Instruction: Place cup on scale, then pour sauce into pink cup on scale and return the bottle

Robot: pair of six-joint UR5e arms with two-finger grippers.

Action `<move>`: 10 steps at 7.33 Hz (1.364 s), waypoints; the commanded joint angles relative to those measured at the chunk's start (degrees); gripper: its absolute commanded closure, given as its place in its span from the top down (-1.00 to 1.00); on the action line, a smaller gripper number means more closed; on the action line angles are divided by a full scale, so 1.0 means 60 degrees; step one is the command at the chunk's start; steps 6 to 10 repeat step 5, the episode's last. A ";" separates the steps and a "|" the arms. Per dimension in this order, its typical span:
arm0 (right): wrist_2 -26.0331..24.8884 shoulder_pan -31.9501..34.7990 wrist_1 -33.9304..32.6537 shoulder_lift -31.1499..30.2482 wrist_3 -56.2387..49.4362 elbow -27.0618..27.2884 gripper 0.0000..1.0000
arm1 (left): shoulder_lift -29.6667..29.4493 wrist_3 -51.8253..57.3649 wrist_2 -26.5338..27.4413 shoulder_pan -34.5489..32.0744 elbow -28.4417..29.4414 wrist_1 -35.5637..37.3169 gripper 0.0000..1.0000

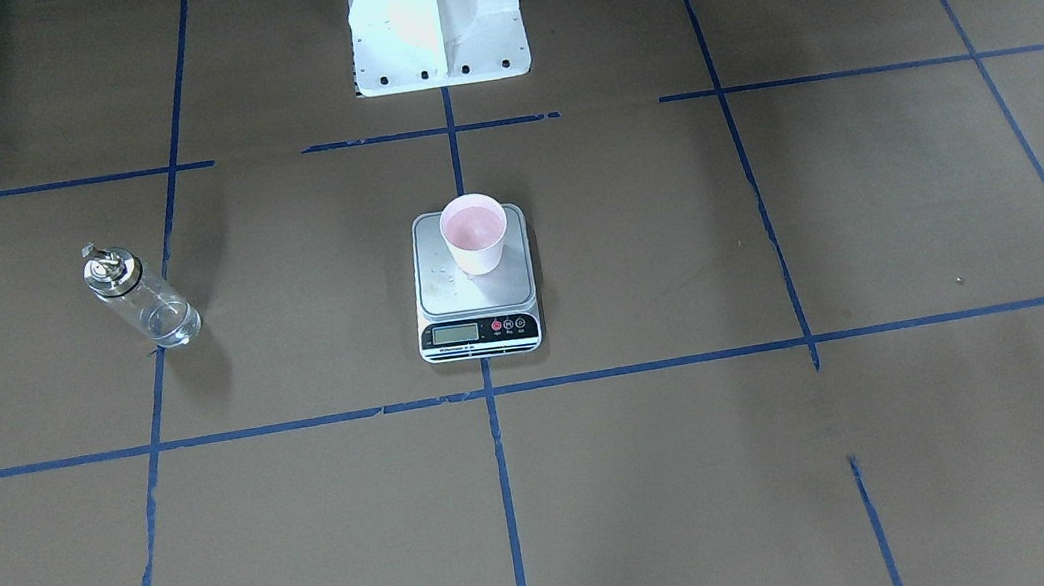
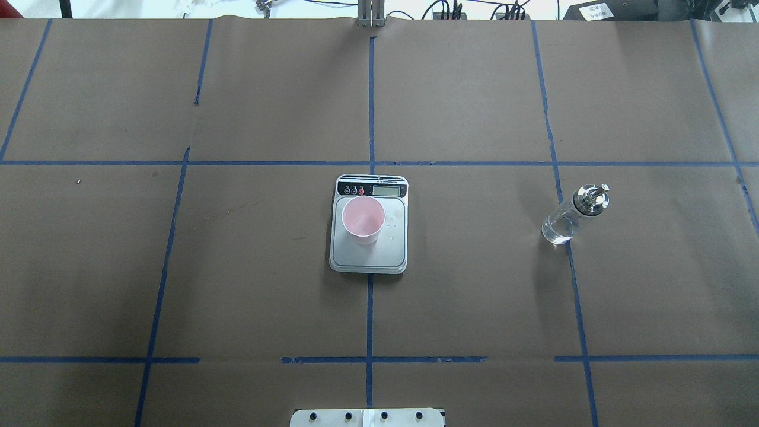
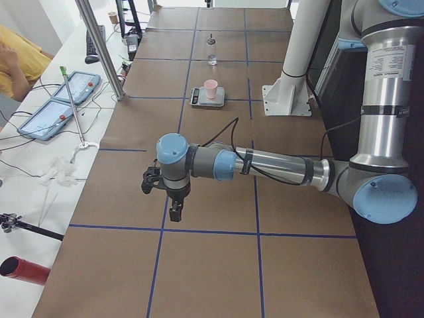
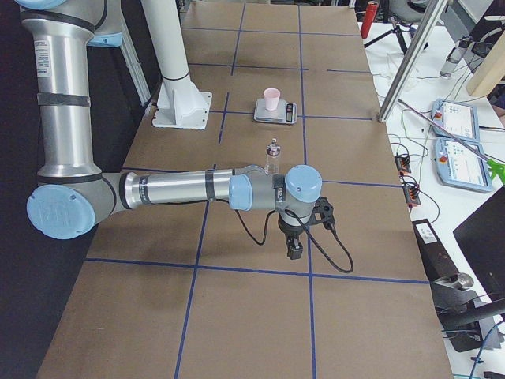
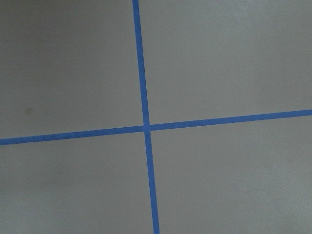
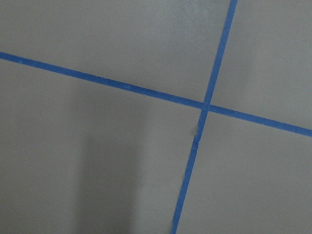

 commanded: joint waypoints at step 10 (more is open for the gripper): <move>-0.0004 -0.0142 0.0030 0.0015 0.0001 0.0024 1.00 | -0.0137 0.0002 -0.0223 -0.0023 -0.0007 0.0338 1.00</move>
